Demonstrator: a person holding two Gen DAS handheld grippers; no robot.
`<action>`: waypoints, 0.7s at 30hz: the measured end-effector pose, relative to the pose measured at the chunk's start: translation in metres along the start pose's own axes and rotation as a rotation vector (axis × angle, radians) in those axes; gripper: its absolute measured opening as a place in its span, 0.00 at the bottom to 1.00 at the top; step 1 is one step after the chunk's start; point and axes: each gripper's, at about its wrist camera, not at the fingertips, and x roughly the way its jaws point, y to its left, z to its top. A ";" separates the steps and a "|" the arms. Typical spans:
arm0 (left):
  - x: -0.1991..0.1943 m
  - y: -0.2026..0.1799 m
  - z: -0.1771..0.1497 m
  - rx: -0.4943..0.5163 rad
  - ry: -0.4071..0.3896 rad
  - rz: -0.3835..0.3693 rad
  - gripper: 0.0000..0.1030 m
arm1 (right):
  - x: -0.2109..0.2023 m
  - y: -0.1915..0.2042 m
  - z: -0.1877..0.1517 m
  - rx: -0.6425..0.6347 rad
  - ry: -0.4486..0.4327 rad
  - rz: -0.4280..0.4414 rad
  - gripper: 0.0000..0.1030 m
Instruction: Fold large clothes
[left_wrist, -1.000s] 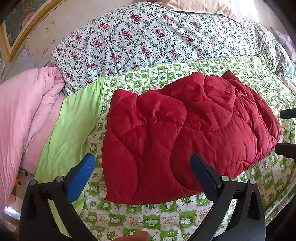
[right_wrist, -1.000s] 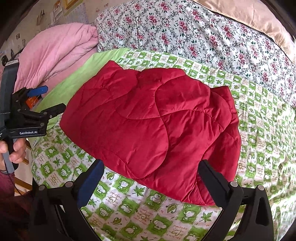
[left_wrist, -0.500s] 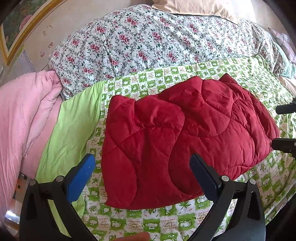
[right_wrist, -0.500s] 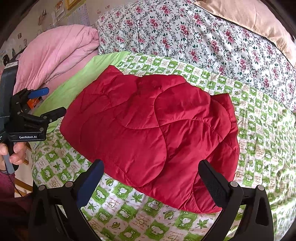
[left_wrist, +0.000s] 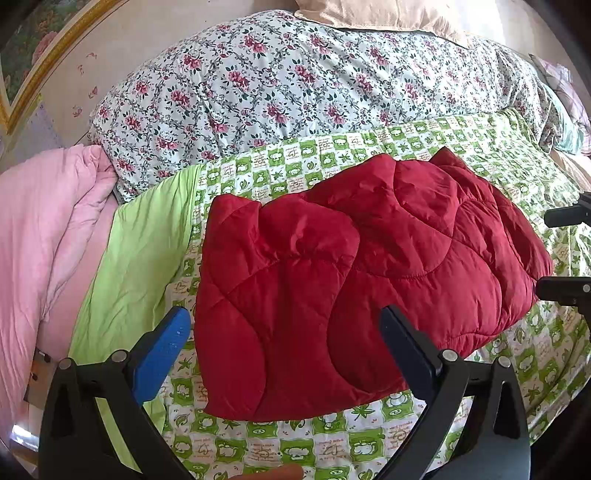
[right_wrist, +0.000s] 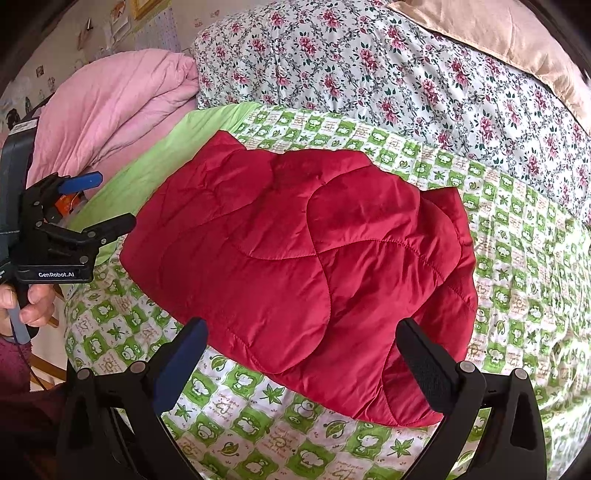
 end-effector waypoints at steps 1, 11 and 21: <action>0.000 0.000 0.000 0.001 -0.002 0.000 0.99 | 0.000 0.000 0.000 -0.001 -0.002 -0.001 0.99; -0.004 -0.001 -0.001 -0.004 -0.009 -0.002 0.99 | -0.003 0.003 0.000 -0.014 -0.004 0.001 0.99; -0.006 -0.003 -0.002 -0.006 -0.011 -0.007 0.99 | -0.003 0.004 -0.001 -0.010 -0.002 0.000 0.99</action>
